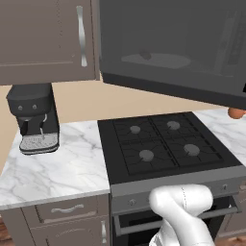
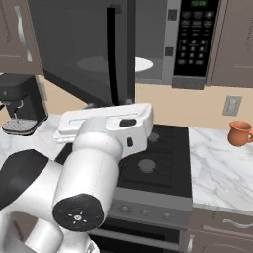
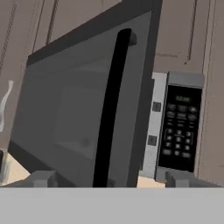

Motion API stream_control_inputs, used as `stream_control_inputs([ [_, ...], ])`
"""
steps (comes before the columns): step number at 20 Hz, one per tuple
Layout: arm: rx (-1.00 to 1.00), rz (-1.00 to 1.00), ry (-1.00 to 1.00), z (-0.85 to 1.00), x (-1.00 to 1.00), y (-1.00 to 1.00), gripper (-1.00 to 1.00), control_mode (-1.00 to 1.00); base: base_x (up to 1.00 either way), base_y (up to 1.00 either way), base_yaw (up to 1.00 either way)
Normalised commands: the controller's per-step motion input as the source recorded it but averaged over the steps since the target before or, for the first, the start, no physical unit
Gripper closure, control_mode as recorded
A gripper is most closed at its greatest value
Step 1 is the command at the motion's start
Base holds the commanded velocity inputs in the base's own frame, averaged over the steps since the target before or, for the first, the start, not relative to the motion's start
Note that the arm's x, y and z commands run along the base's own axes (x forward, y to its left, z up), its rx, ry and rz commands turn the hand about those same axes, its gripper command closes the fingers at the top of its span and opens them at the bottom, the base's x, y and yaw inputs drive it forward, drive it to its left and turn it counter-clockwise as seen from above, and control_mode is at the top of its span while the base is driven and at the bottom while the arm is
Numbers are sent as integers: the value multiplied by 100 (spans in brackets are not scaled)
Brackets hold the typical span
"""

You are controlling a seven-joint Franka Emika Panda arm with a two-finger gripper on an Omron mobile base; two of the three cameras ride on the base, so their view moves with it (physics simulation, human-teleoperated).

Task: Open the microwave door.

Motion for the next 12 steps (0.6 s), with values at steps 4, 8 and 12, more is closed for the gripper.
stream_control_inputs([
  [4, 6, -4, 26, 15, 2, -98, -100, -100, 0, 0, 0],
  [8, 26, 21, 29, 11, 31, -72, -100, -100, 0, 0, 0],
  [12, 33, 18, 38, 0, 15, -31, -100, -100, 0, 0, 0],
])
